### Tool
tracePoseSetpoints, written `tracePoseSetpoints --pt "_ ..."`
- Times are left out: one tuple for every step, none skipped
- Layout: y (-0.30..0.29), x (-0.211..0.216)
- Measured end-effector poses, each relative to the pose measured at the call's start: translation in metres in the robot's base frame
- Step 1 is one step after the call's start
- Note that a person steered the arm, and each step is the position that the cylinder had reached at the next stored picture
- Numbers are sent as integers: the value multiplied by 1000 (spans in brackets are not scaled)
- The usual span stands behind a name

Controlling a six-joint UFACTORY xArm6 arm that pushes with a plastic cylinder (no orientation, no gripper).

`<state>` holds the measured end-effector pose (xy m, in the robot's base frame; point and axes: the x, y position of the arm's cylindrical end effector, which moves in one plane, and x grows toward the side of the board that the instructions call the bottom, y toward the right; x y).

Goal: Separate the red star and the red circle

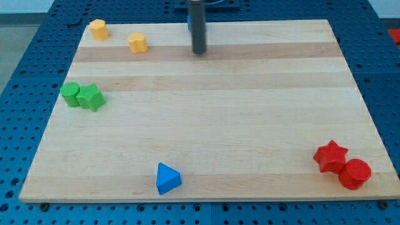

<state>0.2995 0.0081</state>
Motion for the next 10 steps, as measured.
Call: tracePoseSetpoints --pt "66 15" --pt "147 32" --pt "241 44" --pt "333 56" --pt "337 58" --pt "337 104" --pt "322 161" --pt "285 200" --pt "256 216" --pt "261 226"
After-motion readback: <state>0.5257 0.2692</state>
